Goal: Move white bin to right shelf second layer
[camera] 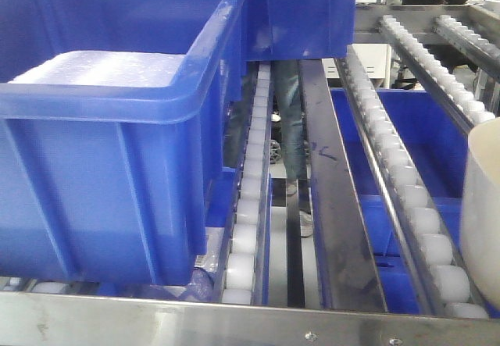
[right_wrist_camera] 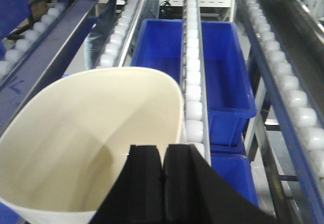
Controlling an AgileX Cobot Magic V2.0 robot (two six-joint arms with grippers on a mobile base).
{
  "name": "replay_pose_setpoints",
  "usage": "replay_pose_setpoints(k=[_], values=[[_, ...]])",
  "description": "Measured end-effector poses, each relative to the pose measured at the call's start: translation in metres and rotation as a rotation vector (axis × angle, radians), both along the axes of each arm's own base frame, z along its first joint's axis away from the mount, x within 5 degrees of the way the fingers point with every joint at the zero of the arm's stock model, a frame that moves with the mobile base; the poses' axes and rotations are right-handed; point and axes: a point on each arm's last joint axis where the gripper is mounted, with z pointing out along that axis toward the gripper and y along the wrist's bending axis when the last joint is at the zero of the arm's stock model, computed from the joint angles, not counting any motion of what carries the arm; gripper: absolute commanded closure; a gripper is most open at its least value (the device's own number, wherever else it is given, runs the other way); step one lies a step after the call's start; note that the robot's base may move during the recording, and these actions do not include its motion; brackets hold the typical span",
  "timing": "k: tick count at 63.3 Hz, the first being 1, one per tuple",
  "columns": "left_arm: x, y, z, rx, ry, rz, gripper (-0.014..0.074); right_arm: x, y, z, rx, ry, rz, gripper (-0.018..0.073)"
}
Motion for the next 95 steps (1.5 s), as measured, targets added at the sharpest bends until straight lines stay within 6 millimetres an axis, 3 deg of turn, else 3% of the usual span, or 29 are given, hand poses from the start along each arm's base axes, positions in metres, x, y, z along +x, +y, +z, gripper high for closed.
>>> replay_pose_setpoints(k=[95], values=[[0.0, 0.0, 0.0, 0.0, 0.0, 0.0, 0.0512, 0.001, 0.001, 0.011, 0.033, -0.12, 0.013, 0.0505]])
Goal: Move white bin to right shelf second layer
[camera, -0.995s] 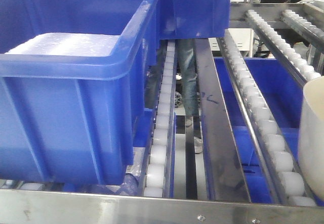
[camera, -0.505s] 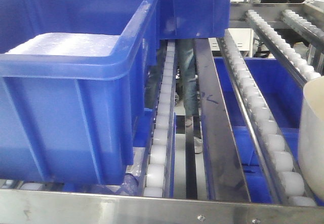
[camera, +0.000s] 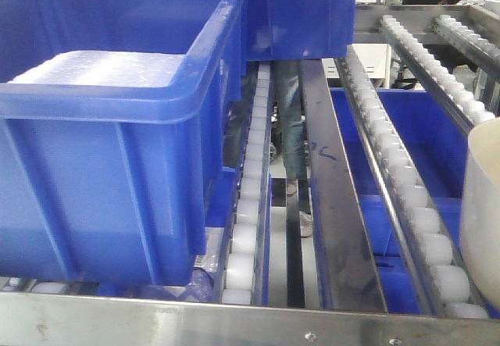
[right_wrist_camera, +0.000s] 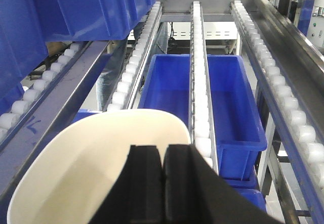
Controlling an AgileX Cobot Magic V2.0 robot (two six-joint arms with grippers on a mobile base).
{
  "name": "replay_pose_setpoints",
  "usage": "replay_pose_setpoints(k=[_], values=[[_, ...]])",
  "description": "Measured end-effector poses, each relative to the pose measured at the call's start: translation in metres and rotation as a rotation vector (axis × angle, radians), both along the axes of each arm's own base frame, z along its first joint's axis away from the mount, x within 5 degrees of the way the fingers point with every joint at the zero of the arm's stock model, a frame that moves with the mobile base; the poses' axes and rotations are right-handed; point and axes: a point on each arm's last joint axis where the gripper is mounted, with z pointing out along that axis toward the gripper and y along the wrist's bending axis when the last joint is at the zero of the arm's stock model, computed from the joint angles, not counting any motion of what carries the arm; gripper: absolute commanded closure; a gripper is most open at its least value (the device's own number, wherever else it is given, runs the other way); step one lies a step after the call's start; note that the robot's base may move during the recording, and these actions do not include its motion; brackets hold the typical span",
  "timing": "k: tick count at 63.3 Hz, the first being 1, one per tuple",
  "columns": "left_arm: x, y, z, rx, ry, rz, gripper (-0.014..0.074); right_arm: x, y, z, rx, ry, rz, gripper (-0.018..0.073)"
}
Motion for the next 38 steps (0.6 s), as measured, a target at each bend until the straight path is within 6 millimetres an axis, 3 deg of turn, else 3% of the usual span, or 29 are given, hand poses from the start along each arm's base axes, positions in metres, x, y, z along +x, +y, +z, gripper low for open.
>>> replay_pose_setpoints(k=[38], values=[[0.0, 0.0, 0.0, 0.0, 0.0, 0.0, 0.0512, 0.0, 0.0, 0.0, 0.0, 0.0, 0.0, 0.0505]])
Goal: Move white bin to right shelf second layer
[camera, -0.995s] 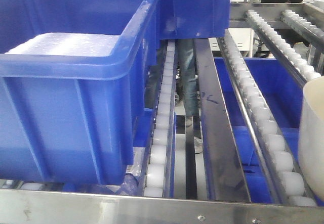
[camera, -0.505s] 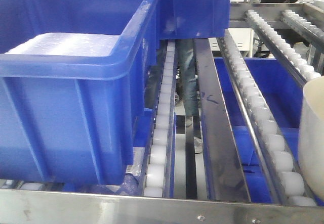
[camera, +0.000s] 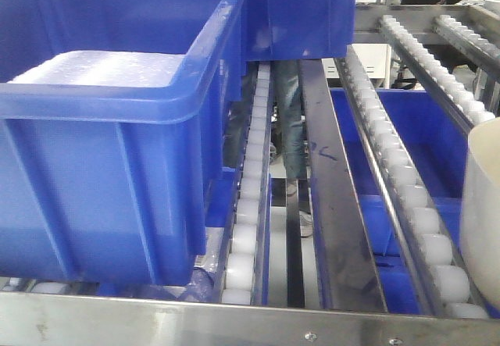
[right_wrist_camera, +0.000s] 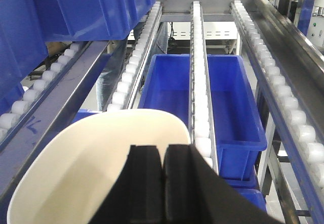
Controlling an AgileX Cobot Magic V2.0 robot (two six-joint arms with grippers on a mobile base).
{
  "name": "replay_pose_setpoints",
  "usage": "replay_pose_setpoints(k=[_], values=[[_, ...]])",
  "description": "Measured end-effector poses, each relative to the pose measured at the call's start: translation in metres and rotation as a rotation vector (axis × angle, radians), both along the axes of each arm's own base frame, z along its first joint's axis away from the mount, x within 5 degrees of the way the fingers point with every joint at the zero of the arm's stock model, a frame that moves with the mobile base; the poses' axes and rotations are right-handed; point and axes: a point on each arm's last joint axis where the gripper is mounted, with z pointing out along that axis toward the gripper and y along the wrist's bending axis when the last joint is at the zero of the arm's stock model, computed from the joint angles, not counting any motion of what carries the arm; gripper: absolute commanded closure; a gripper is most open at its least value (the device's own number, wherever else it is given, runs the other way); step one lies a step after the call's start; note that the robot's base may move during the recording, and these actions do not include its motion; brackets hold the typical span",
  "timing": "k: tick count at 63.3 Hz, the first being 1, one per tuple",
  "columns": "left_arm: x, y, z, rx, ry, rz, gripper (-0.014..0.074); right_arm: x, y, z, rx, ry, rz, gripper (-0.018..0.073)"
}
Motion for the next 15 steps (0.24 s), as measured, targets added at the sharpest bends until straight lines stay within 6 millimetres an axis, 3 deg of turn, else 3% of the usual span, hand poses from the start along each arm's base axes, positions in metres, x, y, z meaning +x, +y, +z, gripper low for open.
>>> replay_pose_setpoints(k=[15], values=[[0.0, 0.0, 0.0, 0.0, 0.0, 0.0, 0.0512, 0.0, 0.0, 0.0, 0.0, 0.0, 0.0, 0.0505]])
